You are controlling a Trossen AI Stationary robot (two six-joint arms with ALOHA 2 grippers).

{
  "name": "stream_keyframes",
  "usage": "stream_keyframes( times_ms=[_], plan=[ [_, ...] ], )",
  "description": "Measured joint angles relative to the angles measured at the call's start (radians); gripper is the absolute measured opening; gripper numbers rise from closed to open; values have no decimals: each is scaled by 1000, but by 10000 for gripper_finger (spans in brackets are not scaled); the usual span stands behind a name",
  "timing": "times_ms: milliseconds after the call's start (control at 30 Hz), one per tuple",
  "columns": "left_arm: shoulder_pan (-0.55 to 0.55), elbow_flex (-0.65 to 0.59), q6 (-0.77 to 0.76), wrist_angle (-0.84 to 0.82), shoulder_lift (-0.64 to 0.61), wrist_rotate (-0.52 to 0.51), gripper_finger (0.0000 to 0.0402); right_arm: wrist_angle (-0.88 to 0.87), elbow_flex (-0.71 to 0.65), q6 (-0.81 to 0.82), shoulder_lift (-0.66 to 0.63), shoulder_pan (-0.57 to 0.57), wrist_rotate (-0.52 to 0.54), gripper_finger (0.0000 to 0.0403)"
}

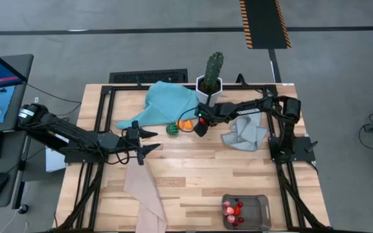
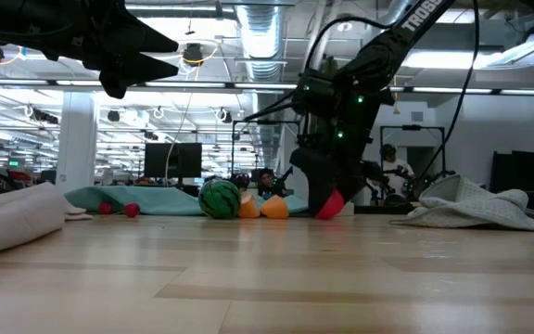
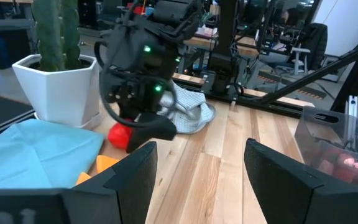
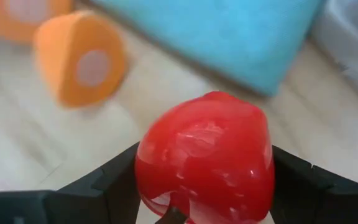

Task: Pick and placing Produce into tupperware
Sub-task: Put the apple into the black bin

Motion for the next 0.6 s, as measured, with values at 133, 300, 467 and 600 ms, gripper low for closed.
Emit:
stream_keyframes(
  times_ms=[133,300,467,600],
  plan=[
    [0,0,0,0,0,0,230,-32,0,20,-9,55,-3,290],
    [0,0,0,-2,0,0,230,-134,-2,76,-59,133,-6,301],
    [0,0,0,-3,0,0,230,-210,-1,147,-150,244,3,293],
    [0,0,-1,-3,0,0,230,-274,-1,245,-244,355,1,297]
  ],
)
